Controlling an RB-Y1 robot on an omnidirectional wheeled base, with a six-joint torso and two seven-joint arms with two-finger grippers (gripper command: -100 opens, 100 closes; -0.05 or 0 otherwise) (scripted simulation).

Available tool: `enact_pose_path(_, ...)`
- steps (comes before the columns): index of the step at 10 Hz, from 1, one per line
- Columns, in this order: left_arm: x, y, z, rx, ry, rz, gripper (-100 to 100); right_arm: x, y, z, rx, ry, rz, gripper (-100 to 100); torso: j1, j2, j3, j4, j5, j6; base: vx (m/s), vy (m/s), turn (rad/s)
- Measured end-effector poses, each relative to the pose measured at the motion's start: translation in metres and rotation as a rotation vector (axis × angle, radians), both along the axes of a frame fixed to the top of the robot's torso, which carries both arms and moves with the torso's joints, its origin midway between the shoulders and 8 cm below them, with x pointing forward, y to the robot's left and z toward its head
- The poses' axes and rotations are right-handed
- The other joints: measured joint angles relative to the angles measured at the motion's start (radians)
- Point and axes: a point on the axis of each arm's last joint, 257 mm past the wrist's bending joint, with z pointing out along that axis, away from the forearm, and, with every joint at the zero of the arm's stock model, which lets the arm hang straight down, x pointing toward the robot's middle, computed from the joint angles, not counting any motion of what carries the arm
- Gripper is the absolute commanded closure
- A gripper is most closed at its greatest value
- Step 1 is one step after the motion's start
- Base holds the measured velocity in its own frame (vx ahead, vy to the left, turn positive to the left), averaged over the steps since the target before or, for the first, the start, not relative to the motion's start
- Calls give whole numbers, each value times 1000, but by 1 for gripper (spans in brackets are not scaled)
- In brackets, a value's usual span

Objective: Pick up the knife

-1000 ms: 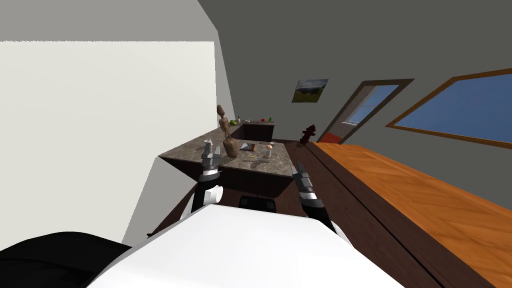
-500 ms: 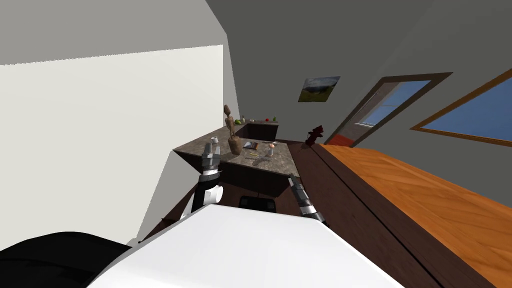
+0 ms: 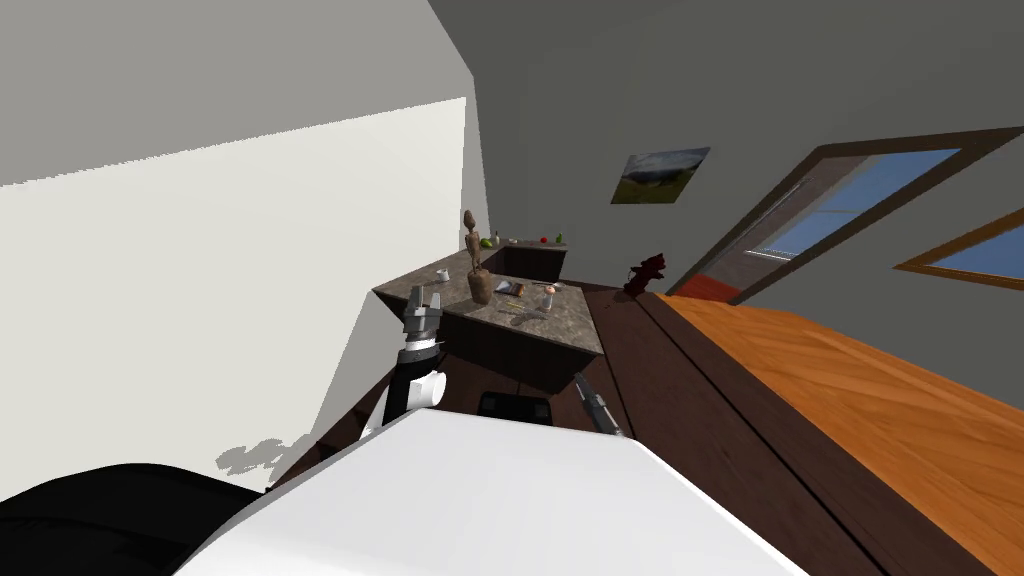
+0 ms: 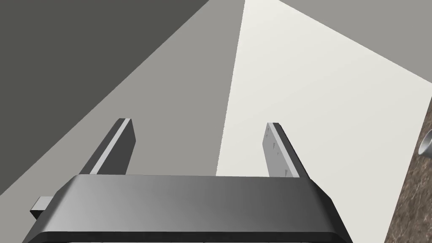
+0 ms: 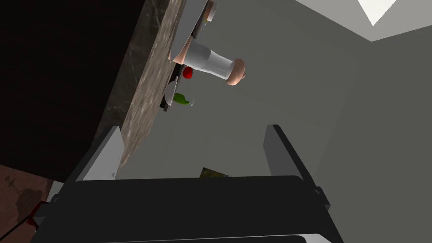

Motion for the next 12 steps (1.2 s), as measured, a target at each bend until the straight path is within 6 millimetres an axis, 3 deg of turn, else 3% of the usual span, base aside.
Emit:
enact_pose_path(5,0,0,0,0,0,0,0,-91,-10,-88,-118,235,93,-100,0,-1,0,0,0,0,-58,11,182)
enact_pose_path(12,0,0,0,0,0,0,0,-235,-51,-145,-272,522,238,-100,2,-2,-1,0,1,0,-38,41,236)
